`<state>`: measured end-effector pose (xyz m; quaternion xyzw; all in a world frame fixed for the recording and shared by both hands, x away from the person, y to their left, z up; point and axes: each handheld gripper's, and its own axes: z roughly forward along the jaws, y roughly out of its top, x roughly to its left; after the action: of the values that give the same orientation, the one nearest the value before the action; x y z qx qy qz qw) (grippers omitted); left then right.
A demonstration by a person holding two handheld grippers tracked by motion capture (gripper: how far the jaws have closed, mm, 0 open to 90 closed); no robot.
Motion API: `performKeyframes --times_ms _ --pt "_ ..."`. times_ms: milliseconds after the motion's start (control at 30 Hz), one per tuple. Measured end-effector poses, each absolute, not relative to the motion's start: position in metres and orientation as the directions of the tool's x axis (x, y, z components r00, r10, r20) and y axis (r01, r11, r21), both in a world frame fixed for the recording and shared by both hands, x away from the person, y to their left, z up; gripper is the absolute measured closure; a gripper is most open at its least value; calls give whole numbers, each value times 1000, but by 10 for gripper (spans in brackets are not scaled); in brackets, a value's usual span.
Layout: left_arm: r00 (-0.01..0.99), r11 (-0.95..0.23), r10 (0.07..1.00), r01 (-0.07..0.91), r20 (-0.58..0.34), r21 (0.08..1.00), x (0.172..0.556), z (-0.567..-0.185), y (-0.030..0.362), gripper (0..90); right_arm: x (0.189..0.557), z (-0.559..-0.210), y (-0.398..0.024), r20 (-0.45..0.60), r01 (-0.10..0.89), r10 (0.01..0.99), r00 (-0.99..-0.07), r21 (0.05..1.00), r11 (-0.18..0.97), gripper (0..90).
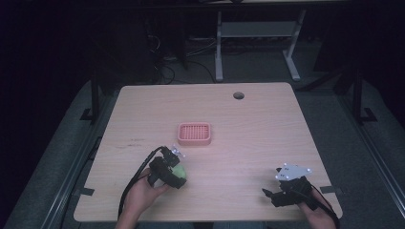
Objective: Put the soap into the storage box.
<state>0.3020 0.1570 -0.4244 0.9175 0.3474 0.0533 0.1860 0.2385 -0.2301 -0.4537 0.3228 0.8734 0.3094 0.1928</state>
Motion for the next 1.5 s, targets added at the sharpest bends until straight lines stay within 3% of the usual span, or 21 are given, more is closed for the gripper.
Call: performKeyframes --times_ms 1500 --pt "759 -682 650 606 -41 410 340 -404 149 263 238 -453 -230 -134 446 685 -716 667 597 139"
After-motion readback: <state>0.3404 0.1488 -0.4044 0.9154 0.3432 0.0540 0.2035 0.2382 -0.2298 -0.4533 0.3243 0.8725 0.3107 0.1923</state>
